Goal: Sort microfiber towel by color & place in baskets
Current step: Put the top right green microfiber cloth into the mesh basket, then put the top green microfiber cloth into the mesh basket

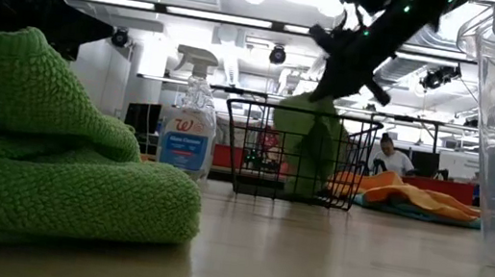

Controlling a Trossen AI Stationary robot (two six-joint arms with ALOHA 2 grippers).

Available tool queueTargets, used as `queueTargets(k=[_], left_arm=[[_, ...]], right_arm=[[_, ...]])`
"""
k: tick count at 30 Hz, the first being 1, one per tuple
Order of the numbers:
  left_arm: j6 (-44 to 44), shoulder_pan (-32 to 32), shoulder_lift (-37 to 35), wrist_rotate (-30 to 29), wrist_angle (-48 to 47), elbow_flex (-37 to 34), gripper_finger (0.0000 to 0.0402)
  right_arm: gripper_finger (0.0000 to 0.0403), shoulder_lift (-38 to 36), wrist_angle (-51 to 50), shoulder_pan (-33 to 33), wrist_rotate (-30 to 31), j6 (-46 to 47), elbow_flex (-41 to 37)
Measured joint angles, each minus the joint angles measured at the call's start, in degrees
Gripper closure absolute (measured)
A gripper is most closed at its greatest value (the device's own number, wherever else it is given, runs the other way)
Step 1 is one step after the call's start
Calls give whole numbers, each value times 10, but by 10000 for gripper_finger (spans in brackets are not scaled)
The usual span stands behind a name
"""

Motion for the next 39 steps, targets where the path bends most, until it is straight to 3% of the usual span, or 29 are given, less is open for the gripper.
queueTargets(k=[5, 12, 17, 27, 32, 36, 39], left_arm=[[0, 0, 0, 0, 0, 0, 401], [0, 0, 0, 0, 0, 0, 401], [0, 0, 0, 0, 0, 0, 401], [-3, 0, 0, 0, 10, 0, 401], [-154, -4, 0, -3, 145, 0, 401], [-252, -4, 4, -121, 350, 1, 401], [-260, -3, 34, -179, 391, 41, 401]], right_arm=[[316, 29, -22, -5, -72, -45, 45], [180, 35, -115, -7, -41, -140, 124], [119, 35, -187, -9, -54, -182, 194], [108, 35, -239, 22, -213, -248, 340], [108, 35, -268, 46, -210, -286, 412], [108, 34, -318, 54, -180, -282, 453], [108, 34, -357, 59, -140, -282, 471]])
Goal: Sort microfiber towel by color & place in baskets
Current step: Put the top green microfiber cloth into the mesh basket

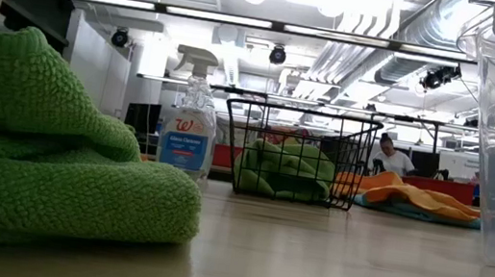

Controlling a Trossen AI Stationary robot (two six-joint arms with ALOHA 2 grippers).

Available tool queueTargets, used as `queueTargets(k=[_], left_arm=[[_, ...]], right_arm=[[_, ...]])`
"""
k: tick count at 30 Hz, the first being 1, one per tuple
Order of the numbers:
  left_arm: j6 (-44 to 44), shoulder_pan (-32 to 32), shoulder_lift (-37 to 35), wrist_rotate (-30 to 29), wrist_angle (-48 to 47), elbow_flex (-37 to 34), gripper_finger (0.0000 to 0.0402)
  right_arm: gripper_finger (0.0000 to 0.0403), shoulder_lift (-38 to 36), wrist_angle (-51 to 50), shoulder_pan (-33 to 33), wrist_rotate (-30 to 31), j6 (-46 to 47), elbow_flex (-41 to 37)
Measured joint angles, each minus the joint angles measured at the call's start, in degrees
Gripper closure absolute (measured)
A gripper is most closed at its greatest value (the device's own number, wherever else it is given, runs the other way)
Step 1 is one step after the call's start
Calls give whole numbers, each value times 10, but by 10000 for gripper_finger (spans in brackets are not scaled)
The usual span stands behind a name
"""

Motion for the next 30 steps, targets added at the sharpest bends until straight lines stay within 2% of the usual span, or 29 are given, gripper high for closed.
queueTargets(k=[2, 4, 8, 10, 12, 14, 18, 21, 30], left_arm=[[-3, 0, 45, 8, -61, 51, 400], [-32, 2, 110, 8, -171, 118, 393], [-55, 21, 247, 15, -532, 286, 355], [-60, 41, 318, -7, -723, 350, 328], [-100, 66, 382, -23, -852, 381, 302], [-149, 91, 432, -15, -928, 385, 278], [-197, 126, 512, 18, -944, 363, 240], [-200, 145, 561, 19, -894, 353, 223], [-201, 206, 678, 13, -783, 352, 208]], right_arm=[[108, 0, -15, 2, 29, 0, 4], [108, 0, -21, 1, 53, 1, 5], [108, 0, -29, -7, 77, 2, 5], [108, 0, -40, -11, 86, 12, 5], [108, 0, -57, -15, 90, 23, 5], [108, 0, -82, -16, 100, 27, 5], [108, 0, -129, -16, 132, 28, 5], [108, 0, -156, -16, 154, 28, 5], [108, 0, -233, -16, 186, 31, 5]])
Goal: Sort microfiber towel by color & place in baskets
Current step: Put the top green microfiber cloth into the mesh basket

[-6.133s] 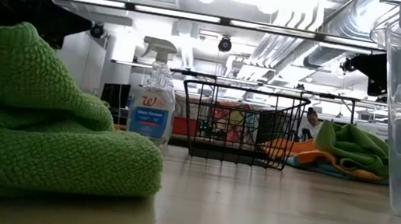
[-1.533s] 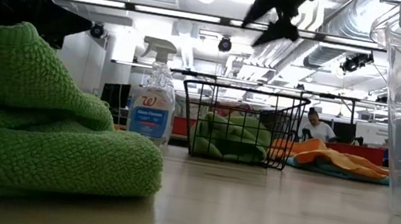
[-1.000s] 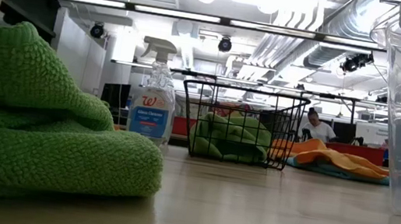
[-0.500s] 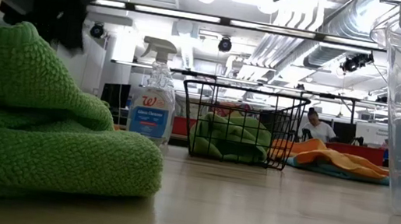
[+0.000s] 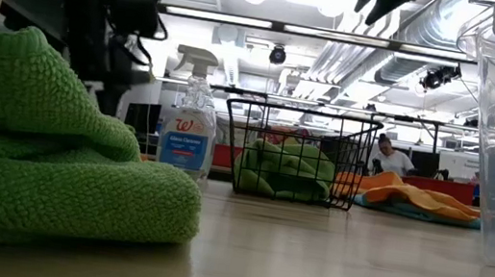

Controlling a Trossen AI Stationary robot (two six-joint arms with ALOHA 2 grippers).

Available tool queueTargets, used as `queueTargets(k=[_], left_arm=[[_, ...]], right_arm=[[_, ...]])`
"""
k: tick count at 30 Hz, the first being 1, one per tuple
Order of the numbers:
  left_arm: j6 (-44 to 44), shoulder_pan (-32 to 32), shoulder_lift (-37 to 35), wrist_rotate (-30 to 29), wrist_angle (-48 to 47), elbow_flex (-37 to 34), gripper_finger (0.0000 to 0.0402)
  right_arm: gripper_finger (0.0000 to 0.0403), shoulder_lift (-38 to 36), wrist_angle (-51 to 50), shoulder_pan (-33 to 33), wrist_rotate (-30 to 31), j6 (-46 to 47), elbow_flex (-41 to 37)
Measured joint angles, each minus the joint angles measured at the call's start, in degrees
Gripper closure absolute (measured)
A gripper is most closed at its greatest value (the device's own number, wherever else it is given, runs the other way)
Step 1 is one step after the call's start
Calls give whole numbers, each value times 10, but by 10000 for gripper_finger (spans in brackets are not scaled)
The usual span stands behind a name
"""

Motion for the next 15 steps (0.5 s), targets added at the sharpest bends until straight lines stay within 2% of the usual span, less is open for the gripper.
queueTargets(k=[5, 8, 10, 13, 15], left_arm=[[20, 11, 65, 10, 38, 0, 209], [20, 12, 82, 23, 40, 0, 233], [20, 9, 77, 28, 39, 1, 271], [30, 0, 46, 30, 36, 16, 363], [35, -6, 10, 30, 36, 35, 387]], right_arm=[[108, 0, -10, 0, 2, -1, 0], [108, 0, -11, 1, 2, -1, 0], [108, 0, -11, 1, 2, -1, 0], [108, -1, -11, 2, 2, 0, 0], [108, -5, -10, 2, 2, 0, 0]])
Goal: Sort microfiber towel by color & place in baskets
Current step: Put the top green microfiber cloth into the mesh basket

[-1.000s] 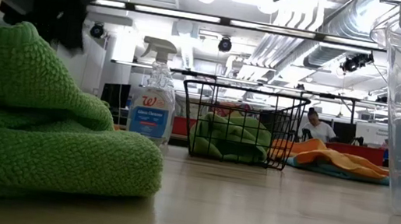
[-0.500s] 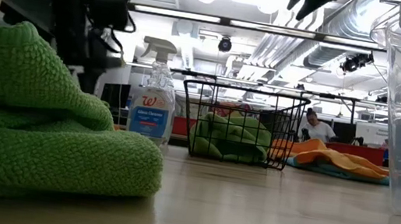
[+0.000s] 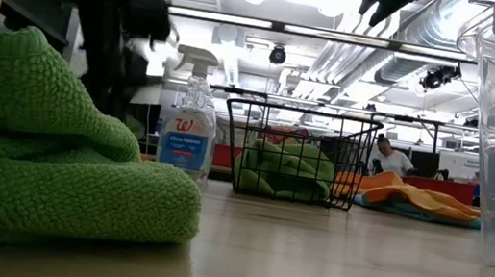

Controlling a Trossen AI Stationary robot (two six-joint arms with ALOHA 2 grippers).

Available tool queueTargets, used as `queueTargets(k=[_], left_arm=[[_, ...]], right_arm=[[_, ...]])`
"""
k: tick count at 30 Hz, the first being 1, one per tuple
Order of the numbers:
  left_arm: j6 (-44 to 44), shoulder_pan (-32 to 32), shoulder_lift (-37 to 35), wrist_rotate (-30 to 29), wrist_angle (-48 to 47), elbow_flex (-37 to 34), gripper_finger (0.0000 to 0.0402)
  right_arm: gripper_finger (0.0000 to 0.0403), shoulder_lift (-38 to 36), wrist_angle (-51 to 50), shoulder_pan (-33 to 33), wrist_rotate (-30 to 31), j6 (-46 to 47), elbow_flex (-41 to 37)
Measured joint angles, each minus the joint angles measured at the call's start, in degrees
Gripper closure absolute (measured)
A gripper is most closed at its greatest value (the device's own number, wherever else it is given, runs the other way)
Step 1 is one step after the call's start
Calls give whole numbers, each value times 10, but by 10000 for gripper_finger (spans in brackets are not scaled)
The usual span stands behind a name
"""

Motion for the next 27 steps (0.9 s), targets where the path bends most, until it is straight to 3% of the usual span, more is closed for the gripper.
queueTargets(k=[7, 12, 19, 23, 27], left_arm=[[74, -43, -126, -3, 42, 129, 399], [147, -84, -139, -9, 131, 212, 401], [249, -116, -49, 35, 319, 246, 401], [266, -116, 35, 93, 442, 246, 401], [245, -116, 124, 107, 499, 246, 401]], right_arm=[[108, -52, 24, 0, 0, 19, 0], [108, -100, 58, 0, 24, 40, 0], [108, -133, 71, 0, 90, 43, 0], [108, -133, 71, 0, 105, 43, 0], [108, -128, 69, 0, 106, 41, 0]])
